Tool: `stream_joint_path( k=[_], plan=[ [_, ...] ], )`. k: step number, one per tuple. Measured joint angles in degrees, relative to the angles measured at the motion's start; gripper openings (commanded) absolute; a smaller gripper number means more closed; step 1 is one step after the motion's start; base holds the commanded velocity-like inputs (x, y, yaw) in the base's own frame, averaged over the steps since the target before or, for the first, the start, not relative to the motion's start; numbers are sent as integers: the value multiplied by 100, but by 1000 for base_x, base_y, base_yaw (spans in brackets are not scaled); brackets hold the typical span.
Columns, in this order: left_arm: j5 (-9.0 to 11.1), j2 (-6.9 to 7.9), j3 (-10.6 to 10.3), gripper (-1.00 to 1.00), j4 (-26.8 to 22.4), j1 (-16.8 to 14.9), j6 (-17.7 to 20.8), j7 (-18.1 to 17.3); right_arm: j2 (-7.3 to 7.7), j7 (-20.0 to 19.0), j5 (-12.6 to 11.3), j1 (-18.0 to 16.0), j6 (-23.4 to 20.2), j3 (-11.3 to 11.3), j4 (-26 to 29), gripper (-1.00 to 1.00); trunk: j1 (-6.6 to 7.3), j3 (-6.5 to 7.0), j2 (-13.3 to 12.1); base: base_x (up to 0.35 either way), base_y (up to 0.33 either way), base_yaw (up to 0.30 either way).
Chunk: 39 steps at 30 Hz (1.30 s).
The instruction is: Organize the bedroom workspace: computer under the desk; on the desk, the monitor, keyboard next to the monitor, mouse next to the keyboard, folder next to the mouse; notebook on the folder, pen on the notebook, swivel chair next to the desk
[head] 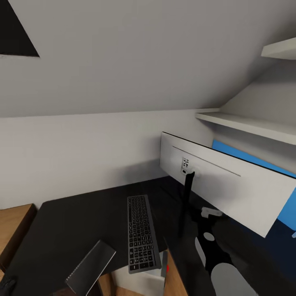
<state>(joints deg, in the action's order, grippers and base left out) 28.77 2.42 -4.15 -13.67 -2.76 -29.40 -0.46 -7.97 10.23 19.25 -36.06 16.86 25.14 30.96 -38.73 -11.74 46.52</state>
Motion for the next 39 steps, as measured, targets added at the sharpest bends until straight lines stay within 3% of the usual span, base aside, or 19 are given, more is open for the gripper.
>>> stream_joint_path(
  k=[8,20,39],
  plan=[
    [-1,63,-5,100,132,2,-1,-22,-5,35,22,0,556,-1,-274,100,0,-16,0,0,0,272],
    [0,149,-6,100,155,0,-1,-33,6,38,26,-1,632,-1,-314,100,0,-42,0,0,0,238],
    [-9,150,-19,100,158,-1,-1,-33,62,37,27,0,636,-2,-313,100,0,-46,0,0,0,23]
  ],
)
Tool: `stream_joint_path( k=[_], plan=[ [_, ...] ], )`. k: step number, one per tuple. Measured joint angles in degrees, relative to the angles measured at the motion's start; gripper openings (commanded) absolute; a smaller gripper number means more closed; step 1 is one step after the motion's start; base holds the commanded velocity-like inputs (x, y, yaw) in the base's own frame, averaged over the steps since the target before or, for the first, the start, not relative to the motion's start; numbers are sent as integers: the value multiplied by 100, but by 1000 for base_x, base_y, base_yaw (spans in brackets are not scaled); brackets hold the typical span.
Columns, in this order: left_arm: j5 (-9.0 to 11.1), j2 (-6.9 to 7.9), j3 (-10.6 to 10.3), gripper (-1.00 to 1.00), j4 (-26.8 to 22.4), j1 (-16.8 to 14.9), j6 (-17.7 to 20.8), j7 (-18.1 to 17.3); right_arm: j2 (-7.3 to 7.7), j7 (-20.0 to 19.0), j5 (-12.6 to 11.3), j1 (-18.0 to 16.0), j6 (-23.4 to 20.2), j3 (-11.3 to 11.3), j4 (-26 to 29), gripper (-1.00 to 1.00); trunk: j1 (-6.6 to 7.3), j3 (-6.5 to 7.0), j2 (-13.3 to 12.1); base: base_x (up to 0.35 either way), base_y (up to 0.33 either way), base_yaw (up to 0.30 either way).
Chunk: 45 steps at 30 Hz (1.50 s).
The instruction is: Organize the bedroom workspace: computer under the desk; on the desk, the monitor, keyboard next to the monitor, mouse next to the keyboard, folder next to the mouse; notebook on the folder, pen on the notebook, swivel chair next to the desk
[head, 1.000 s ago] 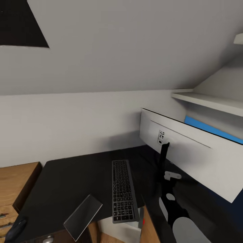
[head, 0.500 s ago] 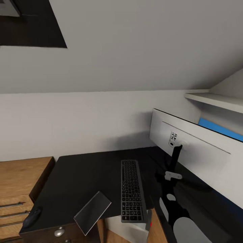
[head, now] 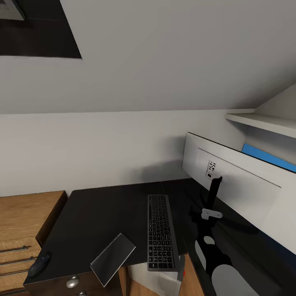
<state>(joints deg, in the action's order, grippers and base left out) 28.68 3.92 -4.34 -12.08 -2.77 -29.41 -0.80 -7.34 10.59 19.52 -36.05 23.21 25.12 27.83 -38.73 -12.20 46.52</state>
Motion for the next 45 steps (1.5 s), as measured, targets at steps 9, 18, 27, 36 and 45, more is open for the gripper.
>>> stream_joint_path(
  k=[9,18,27,36,45],
  plan=[
    [-1,-6,-9,100,8,0,0,0,2,3,0,0,0,0,6,100,0,0,0,0,0,0],
    [-1,-9,-19,100,8,0,8,0,3,3,0,0,0,3,7,100,0,0,0,0,0,0],
    [4,-21,-20,100,8,0,48,45,302,0,-23,0,3,6,-2,100,-153,-125,280,0,0,0],
    [-4,-26,-29,100,7,0,76,32,326,8,-26,0,-1,16,2,100,-220,-180,402,0,0,0],
    [-27,18,-41,100,78,0,74,17,332,174,-25,0,-22,21,1,100,-220,-180,402,0,0,0]
  ],
)
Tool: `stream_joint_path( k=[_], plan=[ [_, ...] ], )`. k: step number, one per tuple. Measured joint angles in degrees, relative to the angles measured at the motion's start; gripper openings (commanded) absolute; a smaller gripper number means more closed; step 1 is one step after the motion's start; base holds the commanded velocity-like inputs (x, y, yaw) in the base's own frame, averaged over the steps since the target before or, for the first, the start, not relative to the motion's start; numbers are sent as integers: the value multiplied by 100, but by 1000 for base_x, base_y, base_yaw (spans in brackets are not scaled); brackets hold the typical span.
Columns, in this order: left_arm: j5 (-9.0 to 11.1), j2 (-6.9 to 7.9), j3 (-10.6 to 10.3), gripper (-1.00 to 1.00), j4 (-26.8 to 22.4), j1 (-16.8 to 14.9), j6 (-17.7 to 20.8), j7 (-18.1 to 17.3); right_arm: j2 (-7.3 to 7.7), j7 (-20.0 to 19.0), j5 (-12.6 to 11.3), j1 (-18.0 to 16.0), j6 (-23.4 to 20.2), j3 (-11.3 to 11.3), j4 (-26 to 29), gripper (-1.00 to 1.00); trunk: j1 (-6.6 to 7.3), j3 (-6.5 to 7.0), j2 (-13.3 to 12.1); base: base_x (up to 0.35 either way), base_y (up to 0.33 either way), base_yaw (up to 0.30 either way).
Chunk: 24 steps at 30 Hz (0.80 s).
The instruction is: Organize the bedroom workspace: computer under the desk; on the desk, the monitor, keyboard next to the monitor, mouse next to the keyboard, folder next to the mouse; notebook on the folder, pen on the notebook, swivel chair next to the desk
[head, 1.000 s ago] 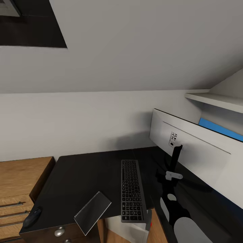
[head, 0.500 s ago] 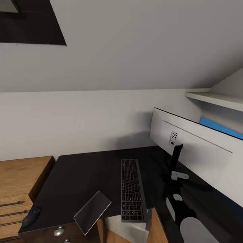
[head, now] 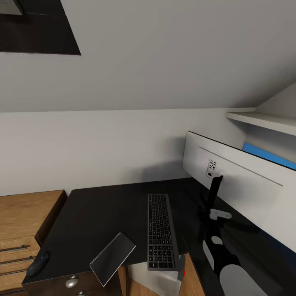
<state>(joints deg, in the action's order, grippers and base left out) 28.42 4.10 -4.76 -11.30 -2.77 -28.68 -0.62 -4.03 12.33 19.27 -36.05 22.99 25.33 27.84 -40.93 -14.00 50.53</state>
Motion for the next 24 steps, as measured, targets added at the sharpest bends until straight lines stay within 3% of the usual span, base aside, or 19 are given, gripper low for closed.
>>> stream_joint_path(
  k=[6,8,10,14,21,24],
  plan=[
    [-23,44,-32,100,294,0,-11,-5,32,56,-1,0,-36,-4,0,100,0,0,0,0,0,0],
    [-124,45,-131,100,474,1,-15,-2,62,65,-1,-8,-46,-4,5,100,0,0,0,0,0,0],
    [-411,53,-316,100,700,1,-43,7,142,71,-1,-79,-70,-4,-7,100,0,0,0,0,0,0],
    [-687,63,-431,100,914,1,-62,18,264,74,-1,-220,-117,-4,-30,100,1,0,0,46,0,0],
    [-774,97,-465,100,1000,1,-66,33,476,70,-10,-275,-136,5,-136,100,1,0,0,176,-5,0],
    [-774,179,-463,100,1004,0,-68,40,555,71,-10,-279,-138,4,-189,100,0,0,0,36,-2,0]
  ],
)
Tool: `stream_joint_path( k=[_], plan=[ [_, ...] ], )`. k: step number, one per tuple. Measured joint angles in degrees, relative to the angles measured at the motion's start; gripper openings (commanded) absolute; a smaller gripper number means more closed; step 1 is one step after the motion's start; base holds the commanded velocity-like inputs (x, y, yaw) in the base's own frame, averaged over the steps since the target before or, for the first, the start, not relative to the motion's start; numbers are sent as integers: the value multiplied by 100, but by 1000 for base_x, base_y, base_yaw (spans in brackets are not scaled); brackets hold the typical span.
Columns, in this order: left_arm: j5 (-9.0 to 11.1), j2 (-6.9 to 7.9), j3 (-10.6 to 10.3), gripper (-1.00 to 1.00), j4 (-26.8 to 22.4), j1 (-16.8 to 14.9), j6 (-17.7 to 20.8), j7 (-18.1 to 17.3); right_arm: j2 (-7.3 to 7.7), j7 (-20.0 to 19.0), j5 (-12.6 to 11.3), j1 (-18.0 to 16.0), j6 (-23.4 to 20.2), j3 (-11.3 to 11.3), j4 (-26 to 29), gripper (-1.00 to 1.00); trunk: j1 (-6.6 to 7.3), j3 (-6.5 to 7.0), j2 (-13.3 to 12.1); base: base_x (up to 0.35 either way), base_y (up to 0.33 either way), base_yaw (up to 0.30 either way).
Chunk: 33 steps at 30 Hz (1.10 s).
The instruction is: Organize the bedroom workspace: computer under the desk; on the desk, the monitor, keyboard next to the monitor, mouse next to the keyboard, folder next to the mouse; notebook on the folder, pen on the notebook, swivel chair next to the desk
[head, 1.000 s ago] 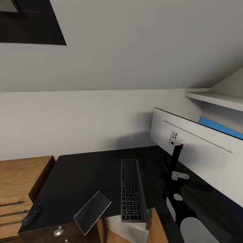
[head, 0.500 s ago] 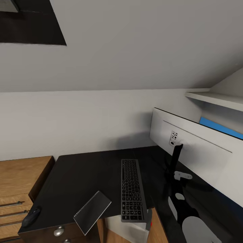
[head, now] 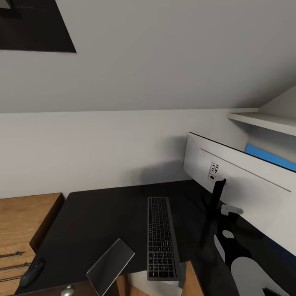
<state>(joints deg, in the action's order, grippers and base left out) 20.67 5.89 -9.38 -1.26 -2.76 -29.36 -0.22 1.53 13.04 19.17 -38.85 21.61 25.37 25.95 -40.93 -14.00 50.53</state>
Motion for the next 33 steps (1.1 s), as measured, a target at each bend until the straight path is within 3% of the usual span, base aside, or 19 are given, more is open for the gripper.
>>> stream_joint_path(
  k=[7,25,33],
  plan=[
    [11,140,-5,100,1,0,-2,13,24,1,0,-1,7,-2,-19,100,1,0,0,62,41,0],
    [22,149,2,100,0,-1,-1,17,25,-45,-8,-1,85,-15,-20,100,0,0,0,30,24,0],
    [23,154,2,100,0,1,-1,28,23,-64,-2,-2,389,-17,-27,100,0,0,0,0,0,0]
  ],
)
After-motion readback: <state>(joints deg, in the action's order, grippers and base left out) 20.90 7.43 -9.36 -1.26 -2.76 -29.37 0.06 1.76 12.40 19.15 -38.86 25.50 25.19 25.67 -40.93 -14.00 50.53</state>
